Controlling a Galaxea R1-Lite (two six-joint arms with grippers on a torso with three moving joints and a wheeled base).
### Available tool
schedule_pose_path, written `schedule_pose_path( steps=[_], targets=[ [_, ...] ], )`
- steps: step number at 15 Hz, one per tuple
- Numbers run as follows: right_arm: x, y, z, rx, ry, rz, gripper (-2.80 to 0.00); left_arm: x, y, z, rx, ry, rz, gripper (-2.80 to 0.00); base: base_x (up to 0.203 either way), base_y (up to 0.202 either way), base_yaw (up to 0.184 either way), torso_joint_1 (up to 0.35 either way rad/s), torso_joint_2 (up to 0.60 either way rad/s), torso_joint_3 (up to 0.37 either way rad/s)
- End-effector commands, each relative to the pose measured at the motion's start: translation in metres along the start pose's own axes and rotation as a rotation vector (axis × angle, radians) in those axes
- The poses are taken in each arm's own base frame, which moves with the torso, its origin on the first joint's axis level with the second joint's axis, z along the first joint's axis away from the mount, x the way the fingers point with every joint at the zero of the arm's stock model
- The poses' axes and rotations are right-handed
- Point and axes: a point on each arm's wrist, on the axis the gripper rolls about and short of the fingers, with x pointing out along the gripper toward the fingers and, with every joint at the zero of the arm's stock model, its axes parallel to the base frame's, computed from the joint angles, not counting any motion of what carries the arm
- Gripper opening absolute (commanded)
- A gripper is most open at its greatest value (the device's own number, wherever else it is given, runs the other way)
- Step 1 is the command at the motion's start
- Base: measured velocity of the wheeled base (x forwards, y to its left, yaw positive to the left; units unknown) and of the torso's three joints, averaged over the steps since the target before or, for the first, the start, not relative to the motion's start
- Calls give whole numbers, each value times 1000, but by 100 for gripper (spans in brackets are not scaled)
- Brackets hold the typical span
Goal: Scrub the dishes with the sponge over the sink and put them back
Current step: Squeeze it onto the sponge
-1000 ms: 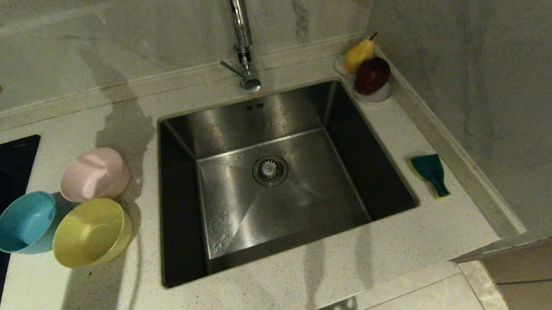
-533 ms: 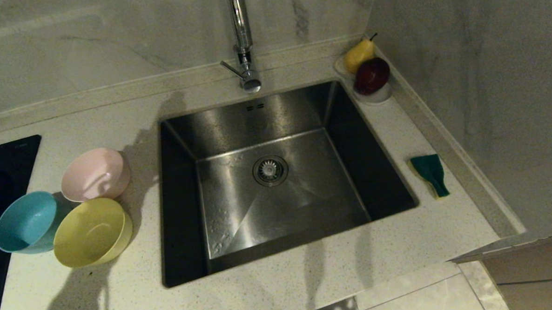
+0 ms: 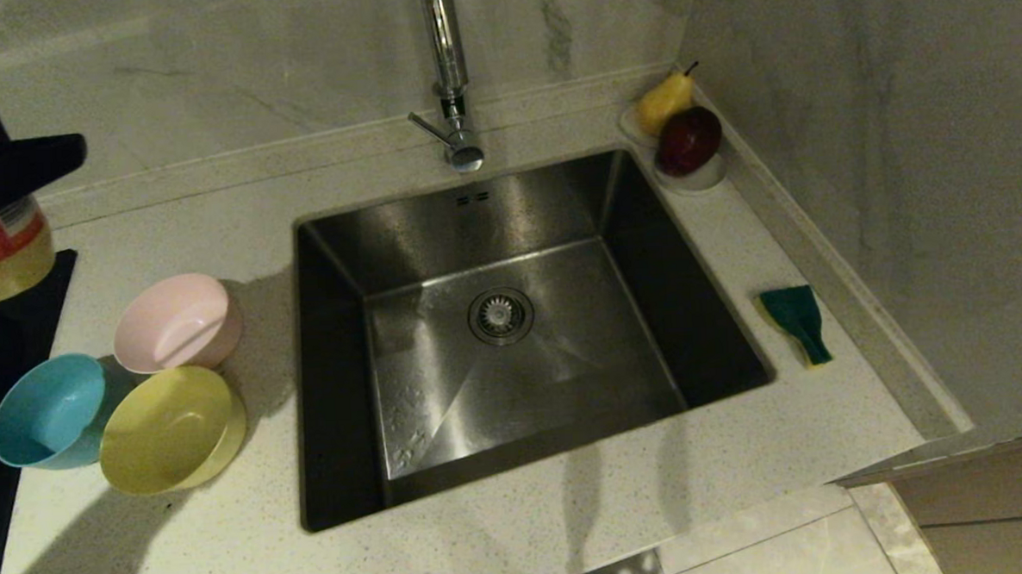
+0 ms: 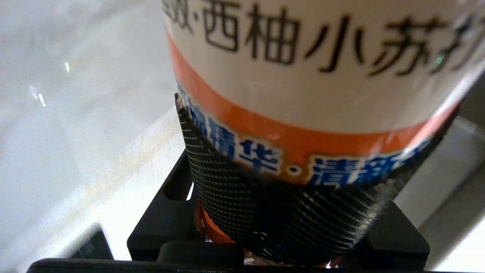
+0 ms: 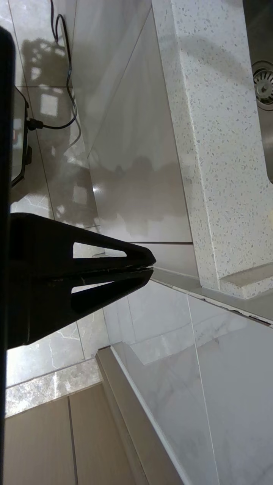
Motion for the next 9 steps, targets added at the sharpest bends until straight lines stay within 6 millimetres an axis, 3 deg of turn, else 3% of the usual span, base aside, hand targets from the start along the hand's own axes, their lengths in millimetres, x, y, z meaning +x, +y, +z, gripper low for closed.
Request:
schedule_pose_path(
  steps=[1,6,9],
  targets=[
    [0,0,0,0,0,0,-280,34,-20,5,112,17,-94,-280,0,0,0,0,0,0],
    [0,0,0,-1,0,0,-280,82,-43,21,264,-29,-148,-280,0,0,0,0,0,0],
    [0,0,0,0,0,0,-280,114,-73,37,296,-77,-166,-280,0,0,0,0,0,0]
  ],
)
